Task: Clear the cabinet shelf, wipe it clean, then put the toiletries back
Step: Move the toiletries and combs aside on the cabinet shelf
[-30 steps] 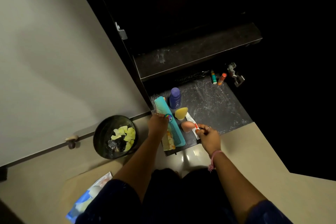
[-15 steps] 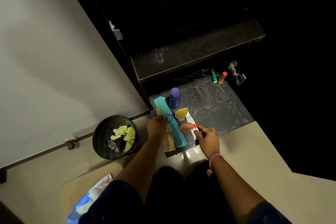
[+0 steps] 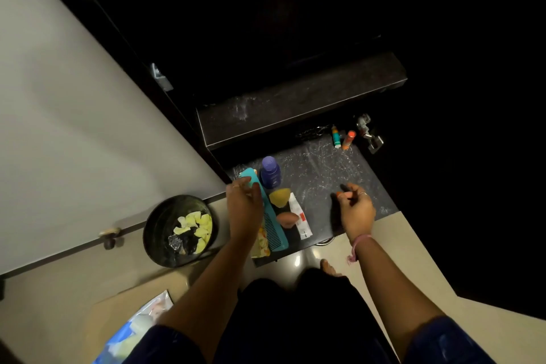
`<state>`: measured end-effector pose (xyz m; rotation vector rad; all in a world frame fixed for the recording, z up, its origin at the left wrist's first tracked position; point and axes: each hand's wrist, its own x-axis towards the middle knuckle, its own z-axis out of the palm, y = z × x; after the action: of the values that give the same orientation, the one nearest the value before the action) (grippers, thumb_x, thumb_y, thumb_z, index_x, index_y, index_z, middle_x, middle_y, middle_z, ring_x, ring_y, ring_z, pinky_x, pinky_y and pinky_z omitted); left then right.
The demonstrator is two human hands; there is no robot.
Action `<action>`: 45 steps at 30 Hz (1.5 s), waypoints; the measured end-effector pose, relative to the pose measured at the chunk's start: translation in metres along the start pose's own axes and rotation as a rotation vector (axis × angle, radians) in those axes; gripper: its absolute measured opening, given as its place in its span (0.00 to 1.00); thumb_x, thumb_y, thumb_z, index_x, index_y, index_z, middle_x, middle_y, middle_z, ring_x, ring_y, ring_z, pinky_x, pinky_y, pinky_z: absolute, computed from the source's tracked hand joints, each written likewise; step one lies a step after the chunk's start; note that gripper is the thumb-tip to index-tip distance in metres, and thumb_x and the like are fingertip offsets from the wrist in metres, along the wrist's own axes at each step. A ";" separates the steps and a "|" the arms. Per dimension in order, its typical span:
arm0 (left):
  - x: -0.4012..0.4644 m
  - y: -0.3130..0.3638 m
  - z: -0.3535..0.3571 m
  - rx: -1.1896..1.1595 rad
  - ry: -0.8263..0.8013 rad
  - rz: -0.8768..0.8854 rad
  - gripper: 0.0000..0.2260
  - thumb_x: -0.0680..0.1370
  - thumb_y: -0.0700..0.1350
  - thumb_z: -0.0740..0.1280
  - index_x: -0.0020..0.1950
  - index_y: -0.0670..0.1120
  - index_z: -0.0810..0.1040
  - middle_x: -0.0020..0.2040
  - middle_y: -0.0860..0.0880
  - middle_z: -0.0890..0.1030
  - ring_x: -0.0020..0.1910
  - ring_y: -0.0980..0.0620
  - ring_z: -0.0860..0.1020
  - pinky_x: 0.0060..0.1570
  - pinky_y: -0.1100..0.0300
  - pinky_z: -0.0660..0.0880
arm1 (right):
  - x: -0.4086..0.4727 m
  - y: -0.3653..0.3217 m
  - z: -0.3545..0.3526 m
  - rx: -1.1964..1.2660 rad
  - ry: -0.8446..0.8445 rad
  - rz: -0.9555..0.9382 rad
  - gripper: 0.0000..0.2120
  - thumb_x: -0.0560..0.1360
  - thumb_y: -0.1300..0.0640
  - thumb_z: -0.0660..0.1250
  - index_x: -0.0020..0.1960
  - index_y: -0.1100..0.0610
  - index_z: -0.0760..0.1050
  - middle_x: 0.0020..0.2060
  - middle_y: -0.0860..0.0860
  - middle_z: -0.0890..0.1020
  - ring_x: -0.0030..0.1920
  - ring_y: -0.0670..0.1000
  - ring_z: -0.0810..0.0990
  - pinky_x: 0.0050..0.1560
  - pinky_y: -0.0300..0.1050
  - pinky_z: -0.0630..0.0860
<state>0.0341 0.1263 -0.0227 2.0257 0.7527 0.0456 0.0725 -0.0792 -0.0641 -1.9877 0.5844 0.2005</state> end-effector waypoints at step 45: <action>0.089 0.118 0.105 0.376 -0.311 -0.100 0.22 0.76 0.53 0.65 0.67 0.44 0.72 0.66 0.43 0.74 0.64 0.45 0.72 0.58 0.61 0.68 | 0.097 -0.050 0.012 -0.077 -0.122 -0.269 0.12 0.74 0.50 0.67 0.56 0.52 0.78 0.48 0.51 0.80 0.49 0.51 0.79 0.53 0.48 0.77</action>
<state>0.1980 0.0489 -0.0113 2.2702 0.6985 -0.4905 0.1824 -0.0803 -0.0670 -2.0881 0.2307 0.1789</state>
